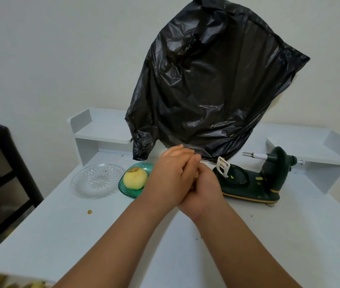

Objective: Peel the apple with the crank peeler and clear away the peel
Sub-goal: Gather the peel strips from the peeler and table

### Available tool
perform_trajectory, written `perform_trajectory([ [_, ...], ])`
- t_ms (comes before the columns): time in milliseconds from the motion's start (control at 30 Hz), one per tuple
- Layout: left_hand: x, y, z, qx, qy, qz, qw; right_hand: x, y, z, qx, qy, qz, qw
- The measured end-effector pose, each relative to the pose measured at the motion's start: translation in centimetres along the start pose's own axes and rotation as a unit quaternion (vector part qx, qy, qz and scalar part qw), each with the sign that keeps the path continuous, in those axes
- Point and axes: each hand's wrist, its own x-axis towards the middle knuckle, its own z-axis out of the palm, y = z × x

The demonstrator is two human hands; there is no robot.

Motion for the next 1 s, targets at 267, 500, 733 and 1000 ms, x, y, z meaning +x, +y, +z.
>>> perform_trajectory([
  [267,-0.7,-4.4,-4.0,0.007,0.025,-0.129,0.991,2.0,4.1,3.7,-0.143,0.032,0.062,0.987],
  [500,-1.3,-7.6,-7.6,-0.329,0.177,-0.425,0.824,6.1,8.7,5.6,-0.190,0.049,0.060,0.979],
  [733,-2.3,-12.0,-10.0,-0.354,0.192,-0.458,0.793,10.2,11.1,7.1,-0.273,0.128,0.005,0.953],
  [1000,-2.1,-14.2,-11.4,-0.381,0.169,-0.452,0.788,12.6,12.3,8.1,-0.371,0.168,-0.019,0.913],
])
